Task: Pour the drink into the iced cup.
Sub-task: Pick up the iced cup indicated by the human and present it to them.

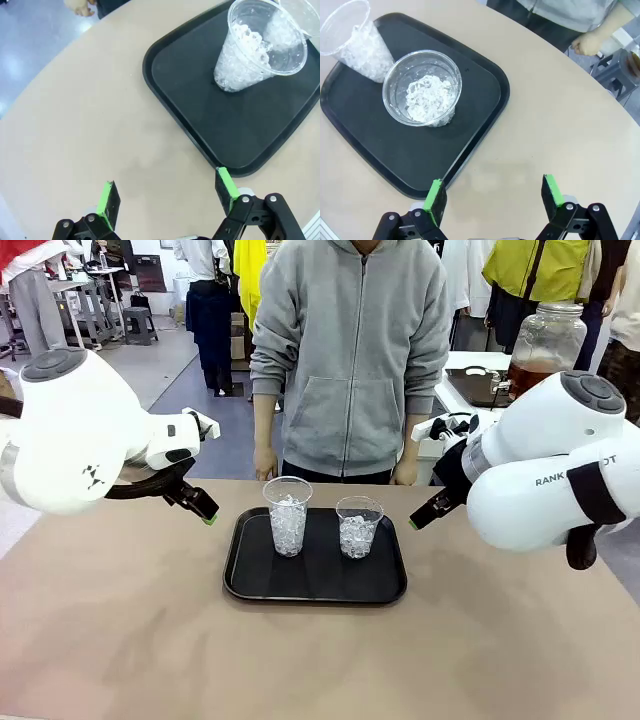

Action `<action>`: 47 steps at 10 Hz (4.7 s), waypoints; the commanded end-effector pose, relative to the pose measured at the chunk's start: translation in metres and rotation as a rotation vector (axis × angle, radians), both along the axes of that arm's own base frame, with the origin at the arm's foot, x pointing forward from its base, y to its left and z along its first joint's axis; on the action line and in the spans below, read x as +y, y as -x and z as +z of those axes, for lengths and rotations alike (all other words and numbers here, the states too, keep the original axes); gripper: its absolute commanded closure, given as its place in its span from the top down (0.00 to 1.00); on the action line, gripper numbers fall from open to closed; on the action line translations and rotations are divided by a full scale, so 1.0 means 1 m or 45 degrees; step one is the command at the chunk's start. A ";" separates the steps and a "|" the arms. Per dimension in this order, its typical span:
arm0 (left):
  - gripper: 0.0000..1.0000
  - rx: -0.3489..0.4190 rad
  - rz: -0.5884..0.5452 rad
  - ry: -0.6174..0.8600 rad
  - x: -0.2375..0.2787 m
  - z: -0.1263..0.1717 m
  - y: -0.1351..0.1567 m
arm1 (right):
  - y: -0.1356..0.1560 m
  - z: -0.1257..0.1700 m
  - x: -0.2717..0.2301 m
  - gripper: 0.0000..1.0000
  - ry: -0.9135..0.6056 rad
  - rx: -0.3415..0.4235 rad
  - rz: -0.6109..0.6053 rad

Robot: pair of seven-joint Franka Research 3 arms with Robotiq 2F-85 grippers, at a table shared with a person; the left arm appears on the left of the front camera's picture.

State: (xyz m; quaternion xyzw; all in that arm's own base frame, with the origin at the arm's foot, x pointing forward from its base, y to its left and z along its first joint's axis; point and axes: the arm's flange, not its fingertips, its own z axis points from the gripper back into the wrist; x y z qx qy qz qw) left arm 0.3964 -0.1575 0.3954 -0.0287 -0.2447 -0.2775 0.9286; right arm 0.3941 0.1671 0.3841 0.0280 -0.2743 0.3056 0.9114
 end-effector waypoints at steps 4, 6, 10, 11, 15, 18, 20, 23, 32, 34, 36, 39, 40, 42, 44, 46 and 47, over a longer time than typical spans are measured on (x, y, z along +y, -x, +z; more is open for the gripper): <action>1.00 -0.011 -0.001 0.009 0.002 0.000 0.000 | 0.000 0.001 0.000 1.00 -0.012 0.001 -0.001; 1.00 -0.011 -0.001 0.009 0.002 0.000 0.000 | 0.000 0.001 0.000 1.00 -0.012 0.001 -0.001; 1.00 -0.011 -0.001 0.009 0.002 0.000 0.000 | 0.000 0.001 0.000 1.00 -0.012 0.001 -0.001; 1.00 0.000 0.000 0.000 0.000 0.000 0.000 | 0.000 0.000 0.000 1.00 0.000 0.000 0.000; 1.00 -0.007 -0.012 0.034 0.006 0.058 -0.001 | -0.008 0.048 -0.018 1.00 -0.149 0.064 -0.026; 1.00 0.086 0.086 0.279 0.027 0.104 -0.019 | -0.018 0.095 -0.041 1.00 -0.399 0.174 -0.064; 1.00 0.177 0.194 0.559 0.057 0.110 -0.027 | -0.025 0.111 -0.066 1.00 -0.596 0.261 -0.089; 1.00 0.343 0.247 0.813 0.085 0.104 -0.035 | -0.040 0.101 -0.099 1.00 -0.906 0.462 -0.068; 1.00 0.375 0.273 0.833 0.088 0.096 -0.032 | -0.033 0.094 -0.105 1.00 -0.940 0.521 -0.089; 1.00 0.495 0.277 1.064 0.112 0.091 -0.043 | -0.054 0.092 -0.116 1.00 -1.156 0.729 -0.187; 1.00 0.631 0.298 1.249 0.134 0.074 -0.060 | -0.067 0.081 -0.129 1.00 -1.271 0.810 -0.221; 1.00 0.745 0.266 1.449 0.156 0.044 -0.070 | -0.081 0.054 -0.146 1.00 -1.478 0.956 -0.262; 1.00 0.765 0.232 1.500 0.160 0.034 -0.073 | -0.088 0.043 -0.151 1.00 -1.539 1.025 -0.270; 1.00 0.780 0.183 1.581 0.161 0.022 -0.083 | -0.100 0.031 -0.155 1.00 -1.615 1.079 -0.282; 1.00 0.793 0.149 1.606 0.157 0.019 -0.095 | -0.112 0.024 -0.155 1.00 -1.669 1.110 -0.282; 1.00 0.789 0.124 1.620 0.152 0.020 -0.103 | -0.123 0.022 -0.155 1.00 -1.747 1.150 -0.305; 1.00 0.796 0.122 1.626 0.152 0.020 -0.105 | -0.127 0.021 -0.157 1.00 -1.768 1.158 -0.308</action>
